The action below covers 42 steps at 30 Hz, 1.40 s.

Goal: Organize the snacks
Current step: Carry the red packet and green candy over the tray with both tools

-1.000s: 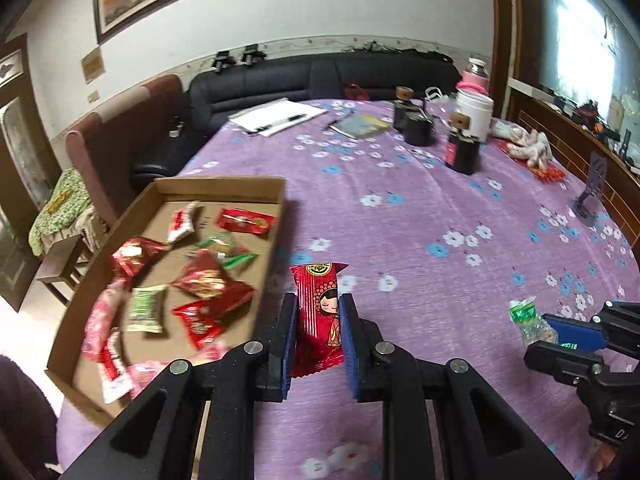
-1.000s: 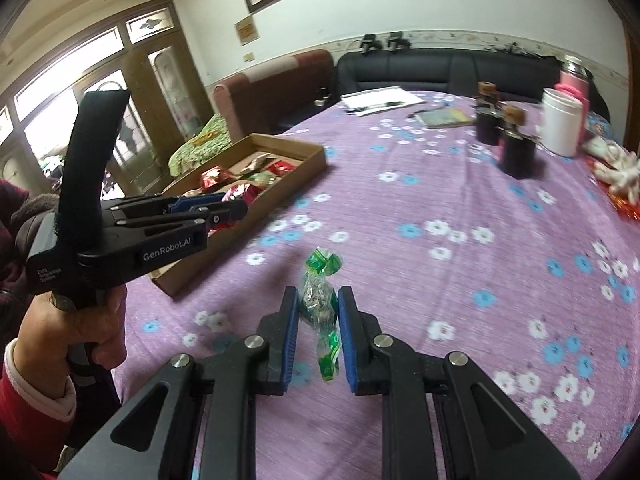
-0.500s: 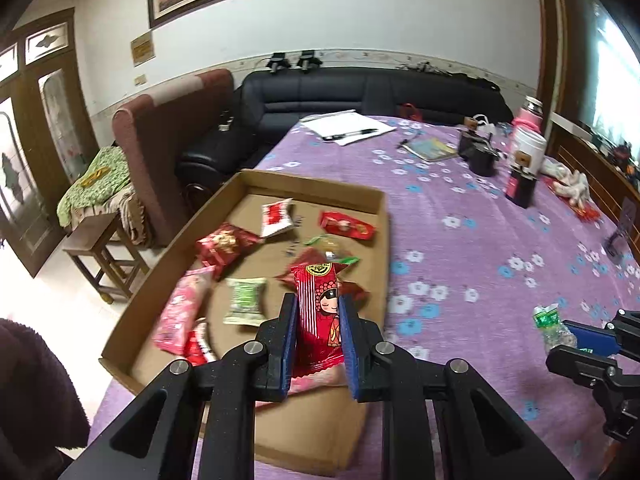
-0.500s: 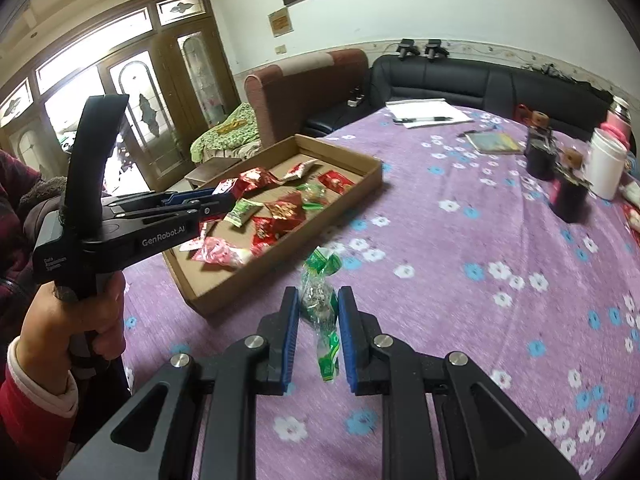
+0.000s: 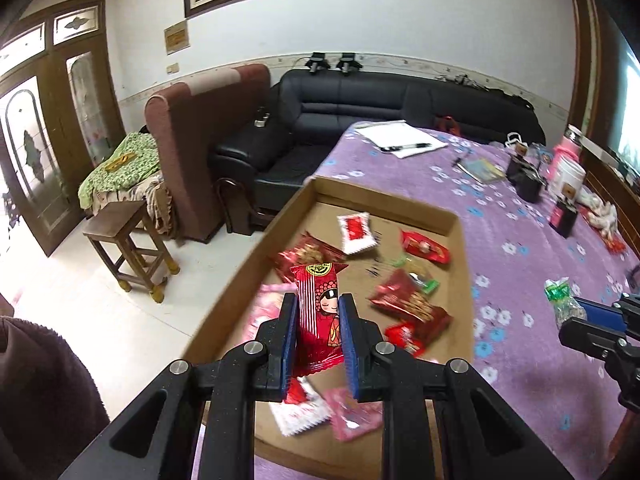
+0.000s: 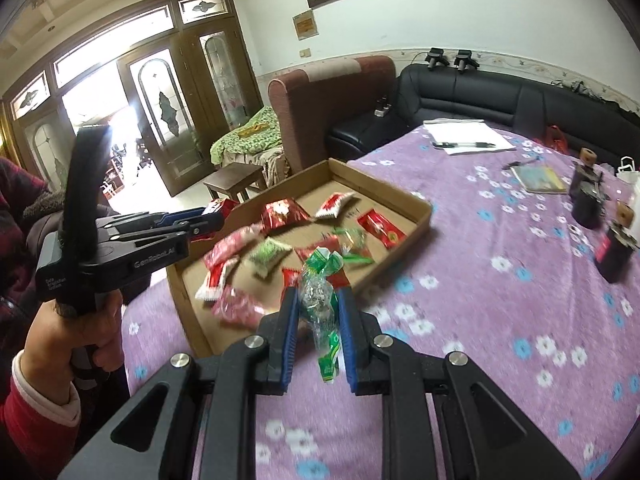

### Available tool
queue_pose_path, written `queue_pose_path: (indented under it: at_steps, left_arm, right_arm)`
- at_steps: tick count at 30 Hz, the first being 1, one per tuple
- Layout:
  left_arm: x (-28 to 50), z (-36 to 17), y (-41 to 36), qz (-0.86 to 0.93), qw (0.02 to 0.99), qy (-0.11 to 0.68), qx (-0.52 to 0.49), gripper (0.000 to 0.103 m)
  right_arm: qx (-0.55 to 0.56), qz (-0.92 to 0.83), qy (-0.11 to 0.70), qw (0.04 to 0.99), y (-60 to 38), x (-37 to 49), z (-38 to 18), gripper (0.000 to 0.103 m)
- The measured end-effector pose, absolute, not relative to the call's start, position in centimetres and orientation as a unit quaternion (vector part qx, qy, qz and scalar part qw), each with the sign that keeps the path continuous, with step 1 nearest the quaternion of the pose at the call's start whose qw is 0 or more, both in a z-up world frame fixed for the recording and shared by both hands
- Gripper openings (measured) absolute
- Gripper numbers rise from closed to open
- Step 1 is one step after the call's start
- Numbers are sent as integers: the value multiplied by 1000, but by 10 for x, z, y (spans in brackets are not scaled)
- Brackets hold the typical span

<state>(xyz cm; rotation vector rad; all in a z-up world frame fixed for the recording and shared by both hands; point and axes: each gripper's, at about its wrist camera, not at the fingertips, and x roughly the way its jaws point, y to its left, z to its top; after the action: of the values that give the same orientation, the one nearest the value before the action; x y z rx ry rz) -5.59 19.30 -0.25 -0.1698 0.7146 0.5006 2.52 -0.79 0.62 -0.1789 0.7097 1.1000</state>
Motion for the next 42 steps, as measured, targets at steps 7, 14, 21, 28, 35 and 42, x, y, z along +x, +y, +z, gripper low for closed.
queue_pose_path:
  at_steps: [7,14,21,28,35,42]
  left_arm:
    - [-45,0,221,245,899,351,-87,21]
    - [-16,4,234,236,899,360,-79,21]
    - [23,1,242,225,896,378,-66,22]
    - [60,-9,250,219,889,400,-52,22]
    - [85,-23,262,220,879,421,-49,22]
    - [100,-31,267,220,874,432,-44,22]
  right_arm:
    - [-70,519,342,780,33,52,1,19]
    - [-67,518,361,772,71,82,-11,19]
    - [-63,511,373,772,98,110,-16,19]
    - [-61,505,380,773,111,129,-20,19]
    - [-55,498,388,774,119,147,-28,19]
    - [-56,498,392,772,128,157,-32,19]
